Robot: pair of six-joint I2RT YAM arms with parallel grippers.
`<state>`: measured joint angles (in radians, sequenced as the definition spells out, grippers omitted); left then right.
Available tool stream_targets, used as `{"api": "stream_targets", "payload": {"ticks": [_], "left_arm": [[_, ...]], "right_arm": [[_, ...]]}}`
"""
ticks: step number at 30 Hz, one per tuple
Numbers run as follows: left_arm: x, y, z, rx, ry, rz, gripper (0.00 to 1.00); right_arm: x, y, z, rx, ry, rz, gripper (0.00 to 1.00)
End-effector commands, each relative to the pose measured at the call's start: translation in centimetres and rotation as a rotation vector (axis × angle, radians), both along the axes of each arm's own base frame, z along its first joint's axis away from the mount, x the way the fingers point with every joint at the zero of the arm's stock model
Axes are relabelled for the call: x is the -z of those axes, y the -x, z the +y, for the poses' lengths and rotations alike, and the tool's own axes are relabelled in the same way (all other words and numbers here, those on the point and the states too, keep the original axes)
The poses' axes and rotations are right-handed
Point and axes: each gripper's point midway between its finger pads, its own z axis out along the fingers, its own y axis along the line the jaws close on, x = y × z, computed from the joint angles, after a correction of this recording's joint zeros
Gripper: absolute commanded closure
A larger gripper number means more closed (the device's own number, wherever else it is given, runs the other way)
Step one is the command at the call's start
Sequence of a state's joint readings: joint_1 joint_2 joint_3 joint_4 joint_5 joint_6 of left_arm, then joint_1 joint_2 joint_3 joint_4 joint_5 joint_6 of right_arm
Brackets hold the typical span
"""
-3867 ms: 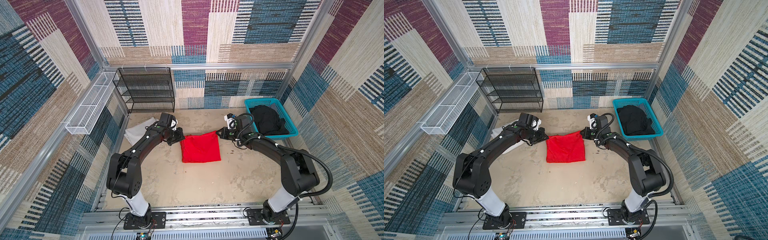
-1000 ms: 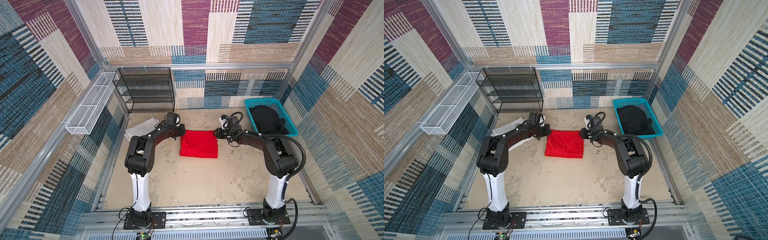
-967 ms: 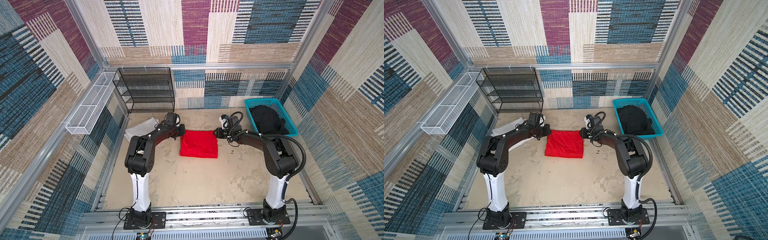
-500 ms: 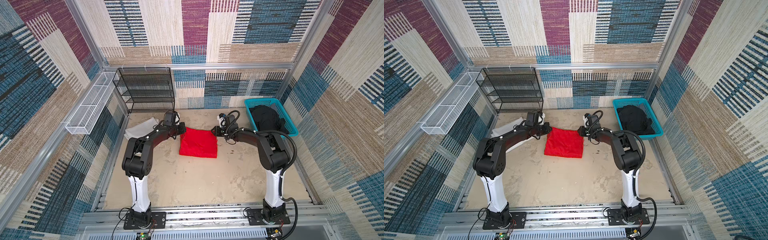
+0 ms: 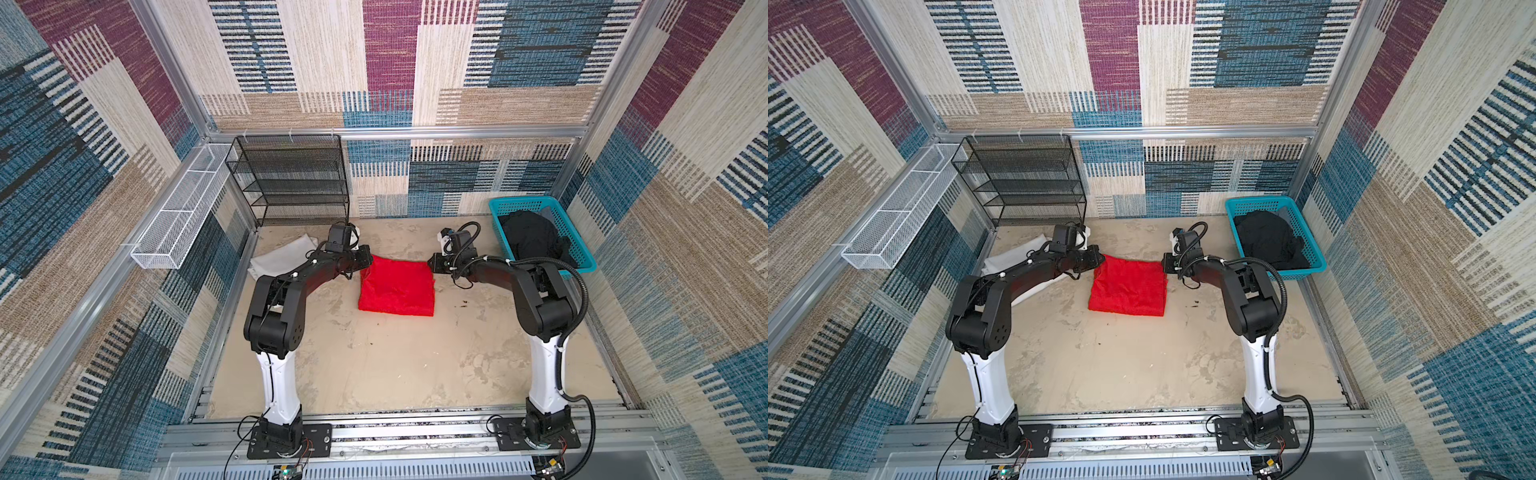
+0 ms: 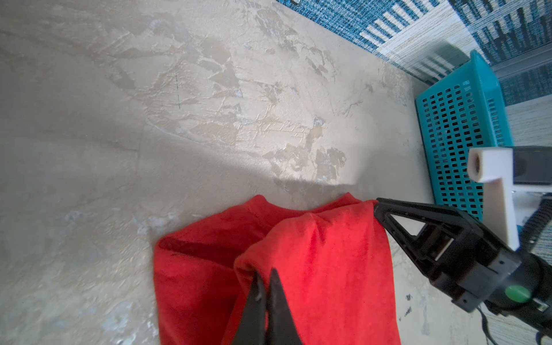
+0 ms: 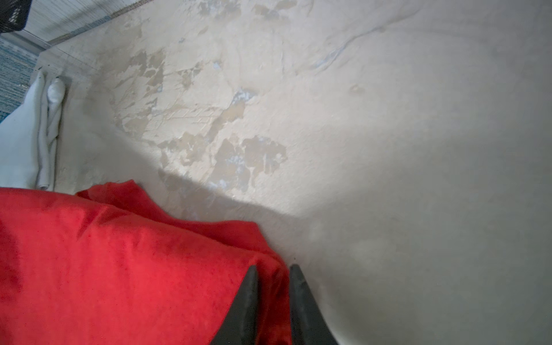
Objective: Fold and stack the t-shirts
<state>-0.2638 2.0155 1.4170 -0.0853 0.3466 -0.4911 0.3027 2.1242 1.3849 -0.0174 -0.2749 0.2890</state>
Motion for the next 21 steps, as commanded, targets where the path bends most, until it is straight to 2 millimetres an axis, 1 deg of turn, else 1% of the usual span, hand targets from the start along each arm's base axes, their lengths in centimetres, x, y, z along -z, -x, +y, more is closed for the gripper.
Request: {"api": "stream_targets", "payload": {"ticks": [1,3,5,6,10,12,15,17,20,21], "left_arm": [[-0.4,0.0,-0.2,0.008,0.016,-0.005,1.0],[-0.5,0.1,-0.3,0.009,0.019,-0.004,1.0],[-0.5,0.3,-0.2,0.009,0.017,0.001,1.0],[-0.5,0.4,-0.2,0.009,0.018,0.003,1.0],[-1.2,1.1,0.0,0.006,0.02,-0.001,1.0],[-1.8,1.5,0.0,0.005,0.027,-0.012,1.0],[-3.1,2.0,0.2,0.003,0.035,-0.038,1.0],[-3.7,2.1,0.2,0.001,0.042,-0.062,1.0],[-3.9,1.6,0.1,0.011,0.033,-0.064,1.0],[-3.9,1.3,-0.1,0.018,0.037,-0.063,1.0]], "right_arm": [[-1.5,0.1,1.2,-0.066,-0.05,-0.047,0.8],[-1.9,0.4,1.5,-0.084,-0.062,-0.055,0.87],[-2.1,0.6,1.6,-0.091,-0.068,-0.059,0.98],[-2.5,0.7,1.5,-0.09,-0.068,-0.067,1.0],[-3.8,1.4,1.0,-0.072,-0.075,-0.094,1.0],[-5.0,1.7,0.8,-0.062,-0.082,-0.115,1.0],[-6.3,2.3,0.5,-0.046,-0.092,-0.131,1.0],[-7.1,2.6,-0.1,-0.013,-0.092,-0.139,1.0],[-7.3,2.7,-1.0,0.037,-0.072,-0.136,1.0],[-7.0,2.6,-1.3,0.048,-0.064,-0.13,1.0]]}}
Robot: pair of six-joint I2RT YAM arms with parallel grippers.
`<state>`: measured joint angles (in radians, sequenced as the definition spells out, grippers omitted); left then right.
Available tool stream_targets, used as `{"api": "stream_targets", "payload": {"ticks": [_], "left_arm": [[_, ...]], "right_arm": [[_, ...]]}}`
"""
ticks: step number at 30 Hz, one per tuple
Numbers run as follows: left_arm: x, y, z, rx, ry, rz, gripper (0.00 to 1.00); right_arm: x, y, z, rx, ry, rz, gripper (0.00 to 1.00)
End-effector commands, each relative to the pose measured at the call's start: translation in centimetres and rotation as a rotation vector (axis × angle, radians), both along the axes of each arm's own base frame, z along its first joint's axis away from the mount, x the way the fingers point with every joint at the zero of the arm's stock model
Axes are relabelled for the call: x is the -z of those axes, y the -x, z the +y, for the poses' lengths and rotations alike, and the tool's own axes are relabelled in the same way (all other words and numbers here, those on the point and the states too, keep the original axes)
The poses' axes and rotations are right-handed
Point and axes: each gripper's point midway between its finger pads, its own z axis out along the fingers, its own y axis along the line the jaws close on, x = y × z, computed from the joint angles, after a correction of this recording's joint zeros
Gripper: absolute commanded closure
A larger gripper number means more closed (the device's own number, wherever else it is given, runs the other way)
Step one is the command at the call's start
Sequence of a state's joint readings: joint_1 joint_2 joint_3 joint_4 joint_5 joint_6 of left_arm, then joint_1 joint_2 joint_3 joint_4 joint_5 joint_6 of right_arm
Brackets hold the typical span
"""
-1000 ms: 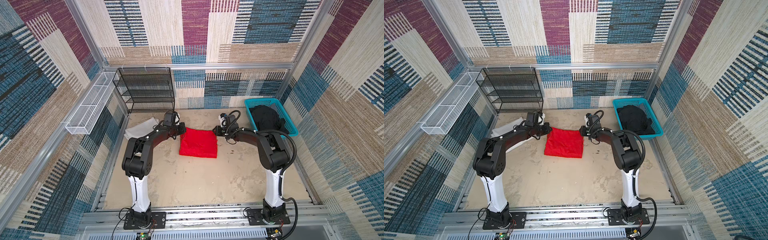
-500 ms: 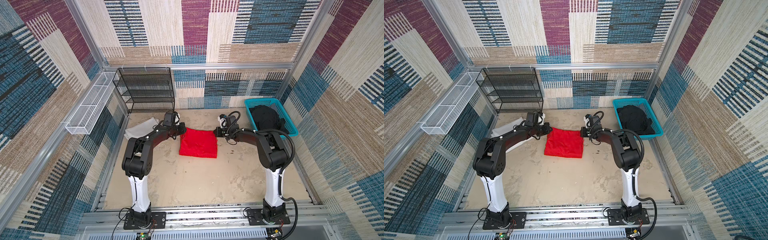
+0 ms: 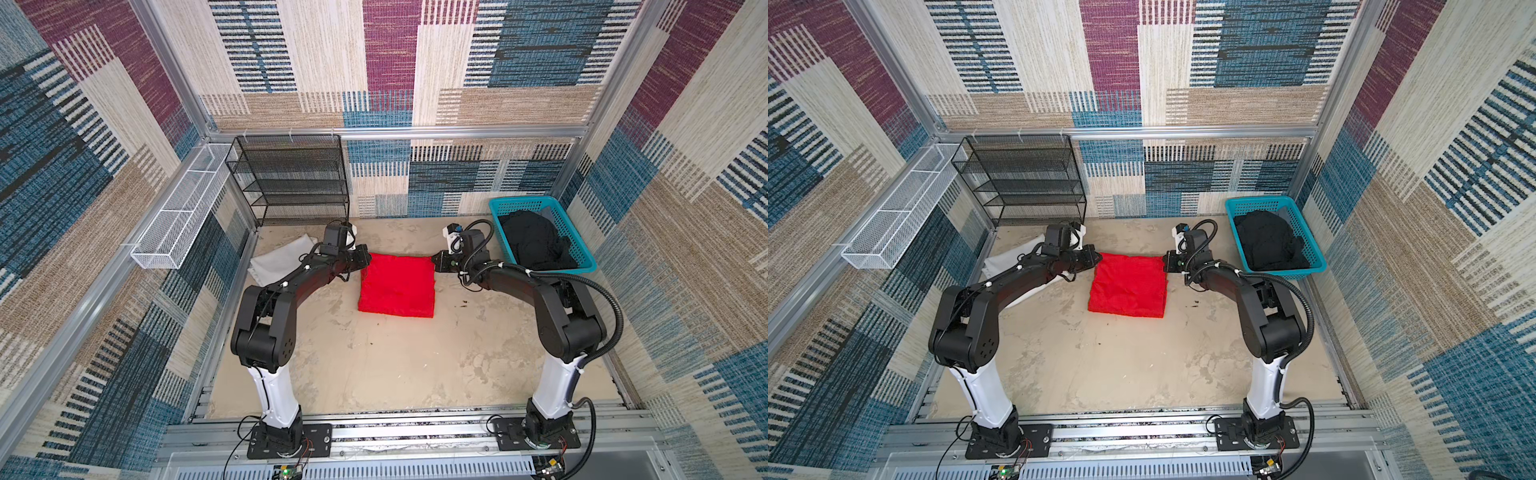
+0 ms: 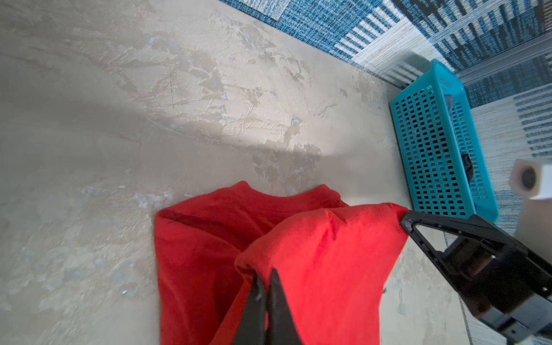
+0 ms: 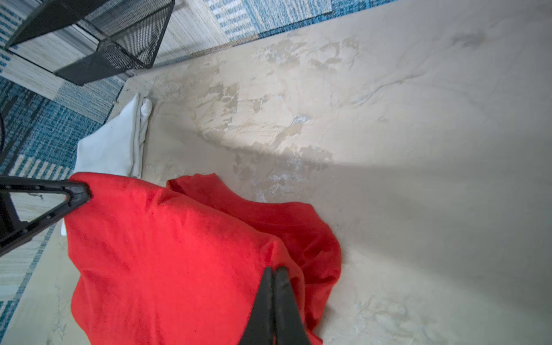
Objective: Fold and stack the t-shirts
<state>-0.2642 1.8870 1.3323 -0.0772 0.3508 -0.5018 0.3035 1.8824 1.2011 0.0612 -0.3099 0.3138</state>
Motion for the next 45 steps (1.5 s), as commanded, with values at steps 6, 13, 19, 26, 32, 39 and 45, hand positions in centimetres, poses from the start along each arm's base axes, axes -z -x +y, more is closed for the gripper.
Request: {"api": "stream_targets", "payload": {"ticks": [6,13,19,26,32,39,45], "left_arm": [[1.0,-2.9,-0.7,0.005,-0.008,-0.005,1.0],[5.1,-5.5,-1.2,0.008,-0.033,-0.006,0.99],[8.2,-6.3,-1.4,0.006,-0.05,0.072,0.83],[5.2,-5.4,-0.4,0.003,-0.093,-0.024,0.64],[-0.2,-4.8,-1.7,0.048,-0.001,-0.161,0.62],[2.4,-6.5,-5.1,0.12,0.108,-0.055,0.68],[7.0,-6.0,-3.7,0.067,0.026,0.006,0.7]], "right_arm": [[2.3,-1.3,-0.8,0.066,0.027,0.035,1.0],[5.1,-2.7,-2.0,0.14,0.081,0.068,1.0],[7.1,-2.8,-3.1,0.187,0.133,0.086,1.0],[3.7,-2.8,-3.6,0.218,0.136,0.016,0.72],[-0.8,-2.1,0.0,0.096,0.015,-0.044,0.7],[1.6,-1.9,3.7,-0.002,-0.151,0.056,0.71],[7.7,-1.1,1.1,0.124,-0.068,0.184,0.73]]}}
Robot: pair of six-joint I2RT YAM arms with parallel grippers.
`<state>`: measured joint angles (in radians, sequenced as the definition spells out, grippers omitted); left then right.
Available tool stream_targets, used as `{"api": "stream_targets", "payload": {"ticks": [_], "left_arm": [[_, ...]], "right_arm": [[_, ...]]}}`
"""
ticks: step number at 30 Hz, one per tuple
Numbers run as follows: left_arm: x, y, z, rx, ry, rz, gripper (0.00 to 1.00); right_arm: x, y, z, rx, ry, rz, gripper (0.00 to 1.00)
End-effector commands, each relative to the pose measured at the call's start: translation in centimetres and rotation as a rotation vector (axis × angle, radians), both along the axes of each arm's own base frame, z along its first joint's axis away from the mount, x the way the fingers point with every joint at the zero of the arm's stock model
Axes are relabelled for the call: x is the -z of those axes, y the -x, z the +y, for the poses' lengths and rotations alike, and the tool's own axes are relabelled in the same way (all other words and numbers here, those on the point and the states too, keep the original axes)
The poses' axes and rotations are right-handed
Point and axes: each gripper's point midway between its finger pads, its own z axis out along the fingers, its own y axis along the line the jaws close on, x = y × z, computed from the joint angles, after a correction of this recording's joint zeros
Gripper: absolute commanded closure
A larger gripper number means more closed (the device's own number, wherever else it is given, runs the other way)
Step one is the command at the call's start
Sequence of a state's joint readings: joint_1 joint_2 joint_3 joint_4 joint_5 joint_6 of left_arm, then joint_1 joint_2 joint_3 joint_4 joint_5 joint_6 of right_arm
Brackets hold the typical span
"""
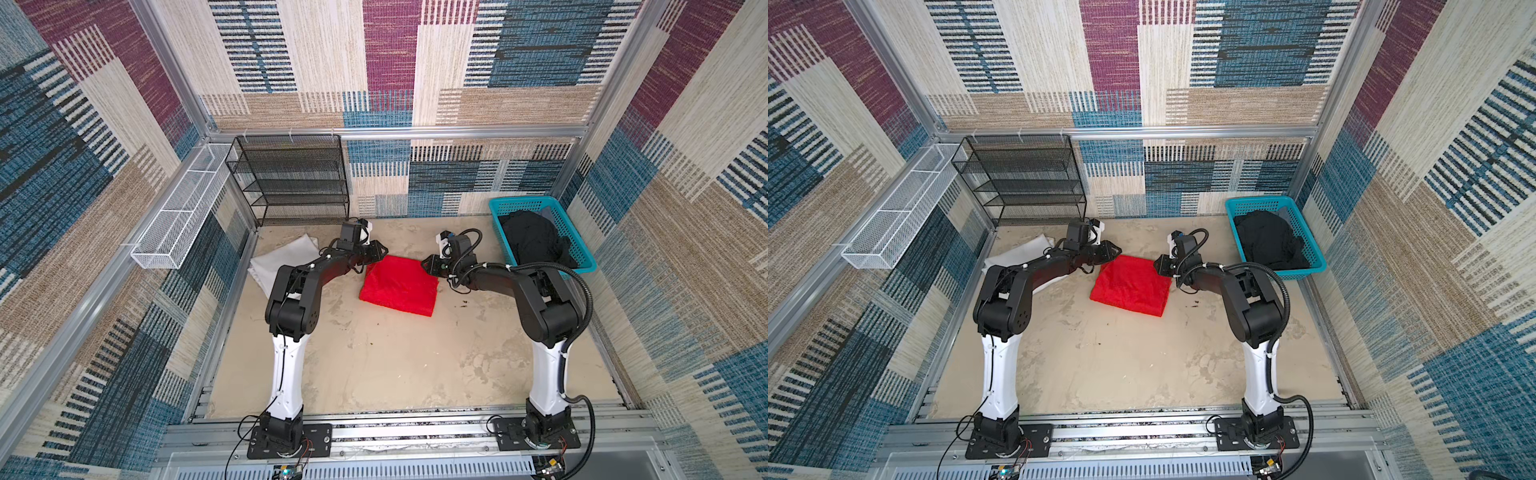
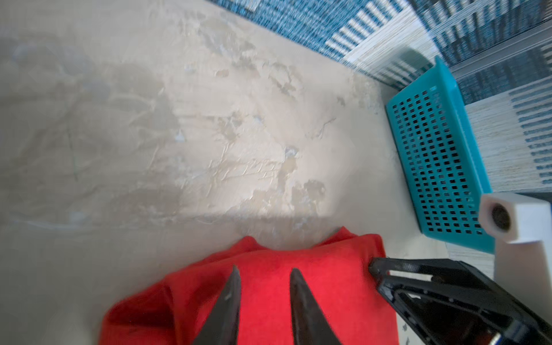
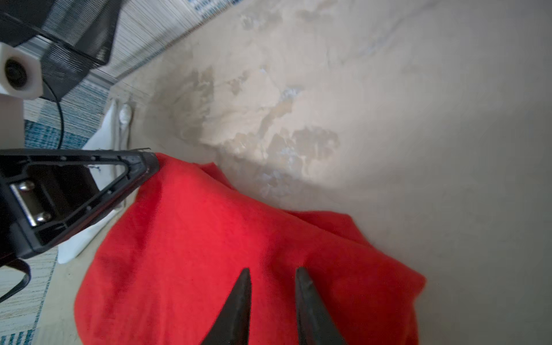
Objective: Fold and stack the t-shirts
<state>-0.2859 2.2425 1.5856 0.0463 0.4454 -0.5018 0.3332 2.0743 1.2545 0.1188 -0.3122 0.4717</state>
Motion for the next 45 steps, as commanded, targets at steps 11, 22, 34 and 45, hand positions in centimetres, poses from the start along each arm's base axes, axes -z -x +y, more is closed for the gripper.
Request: {"api": "stream_targets", "payload": {"ticks": [11,22,34,45], "left_arm": [[3.0,1.7,5.0,-0.094,-0.165,0.046,0.7],[-6.7,6.3,-0.3,-0.028,0.001,-0.103,0.71],[1.0,3.1,0.1,-0.044,-0.022,0.027,0.71],[-0.2,5.5,3.2,-0.055,-0.054,0.014,0.71]], "right_arm": [[1.0,-0.2,-4.0,0.058,0.166,-0.05,0.74],[-6.2,2.0,-1.1,-0.035,-0.009,-0.112,0.71],[2.0,6.5,-1.4,0.05,-0.055,0.114,0.72],[0.4,5.1,-3.1,0.008,0.091,0.008,0.72]]}}
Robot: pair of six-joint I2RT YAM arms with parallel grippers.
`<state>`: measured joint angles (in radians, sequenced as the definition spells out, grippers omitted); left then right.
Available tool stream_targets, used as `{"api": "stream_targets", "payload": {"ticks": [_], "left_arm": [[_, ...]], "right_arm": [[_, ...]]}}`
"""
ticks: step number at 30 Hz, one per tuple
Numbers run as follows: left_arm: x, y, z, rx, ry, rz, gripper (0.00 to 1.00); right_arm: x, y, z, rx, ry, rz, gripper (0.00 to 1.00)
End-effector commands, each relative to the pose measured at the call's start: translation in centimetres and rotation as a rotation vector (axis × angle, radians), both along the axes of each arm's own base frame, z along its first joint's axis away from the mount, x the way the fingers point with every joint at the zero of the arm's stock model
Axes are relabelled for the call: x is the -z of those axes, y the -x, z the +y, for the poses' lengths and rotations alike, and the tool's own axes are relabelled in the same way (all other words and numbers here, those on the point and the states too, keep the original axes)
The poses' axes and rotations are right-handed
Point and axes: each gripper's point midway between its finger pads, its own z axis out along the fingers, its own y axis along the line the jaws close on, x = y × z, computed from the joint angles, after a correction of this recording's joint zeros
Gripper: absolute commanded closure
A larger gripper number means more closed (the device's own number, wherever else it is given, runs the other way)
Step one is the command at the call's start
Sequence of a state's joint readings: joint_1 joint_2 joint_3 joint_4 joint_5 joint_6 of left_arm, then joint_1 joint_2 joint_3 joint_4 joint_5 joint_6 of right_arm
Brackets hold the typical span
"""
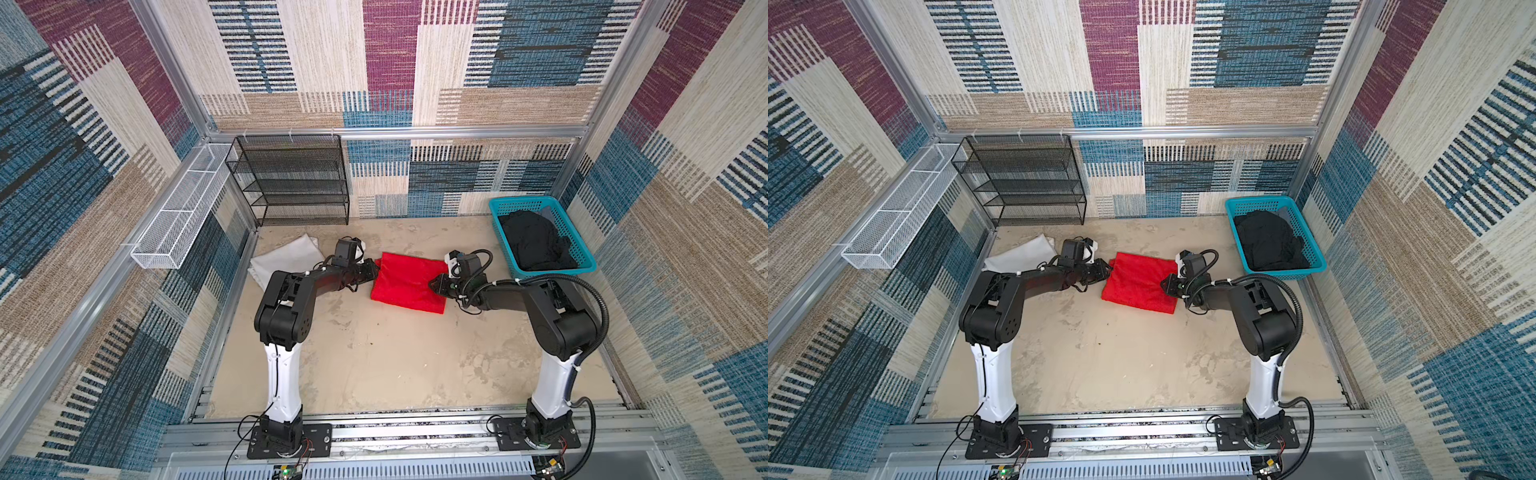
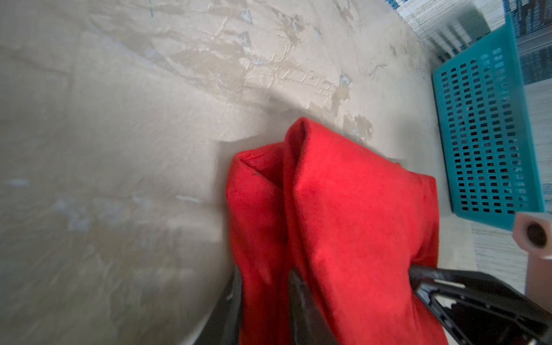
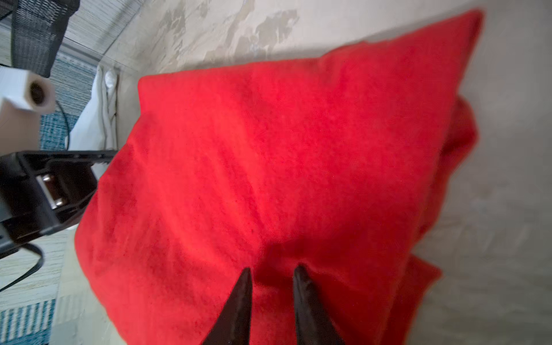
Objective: Fold and stack the t-shirts
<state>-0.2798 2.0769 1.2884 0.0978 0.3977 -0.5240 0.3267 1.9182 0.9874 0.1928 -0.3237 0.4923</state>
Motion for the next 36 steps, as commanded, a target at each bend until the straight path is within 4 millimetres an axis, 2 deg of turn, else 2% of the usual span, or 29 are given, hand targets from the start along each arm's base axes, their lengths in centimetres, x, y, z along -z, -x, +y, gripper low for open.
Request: {"api": "stream_targets", "payload": {"ticks": [1,5,7,9,12,17,22,25,27,30,33,36], "left_arm": [[-3.5,0.0,0.7,-0.007,-0.019,-0.092,0.71],[-7.9,1.1,0.7,-0.022,0.019,-0.142,0.7],[-9.1,1.9,-0.7,-0.005,0.087,-0.133,0.7],[-9.2,2.8,-2.9,0.049,0.142,-0.093,0.7],[-7.7,3.3,-5.3,0.097,0.213,-0.03,0.71],[-3.5,3.5,-5.7,0.143,0.213,0.093,0.71],[0.5,5.2,-3.9,0.168,0.118,0.196,0.71],[1.8,6.1,-3.0,0.163,0.105,0.223,0.71],[2.0,6.3,-2.7,0.155,0.11,0.217,0.71],[0.9,6.2,-2.3,0.148,0.095,0.179,0.72],[-1.6,6.0,-1.5,0.121,0.06,0.084,0.72],[-4.2,6.5,-1.4,0.112,0.057,0.022,0.71]], "right_arm": [[-1.6,-0.8,-1.2,-0.002,0.115,-0.06,0.72],[-5.4,-1.1,-1.4,0.003,0.12,-0.125,0.69],[-6.2,-0.6,-0.6,-0.024,0.074,-0.116,0.68],[-6.3,0.1,0.3,-0.05,0.013,-0.093,0.68],[-6.2,1.5,1.4,-0.069,-0.078,-0.066,0.68],[-4.3,3.2,1.7,-0.064,-0.123,-0.005,0.68],[0.2,4.3,-0.8,0.027,-0.029,0.1,0.69],[1.6,4.9,-1.4,0.032,-0.003,0.128,0.69],[1.7,4.8,-1.5,0.023,0.014,0.122,0.7],[0.6,4.3,-2.3,0.034,0.073,0.088,0.71],[-2.0,3.8,-2.8,0.038,0.117,0.022,0.7],[-4.8,3.8,-1.5,-0.013,0.08,-0.027,0.69]]}}
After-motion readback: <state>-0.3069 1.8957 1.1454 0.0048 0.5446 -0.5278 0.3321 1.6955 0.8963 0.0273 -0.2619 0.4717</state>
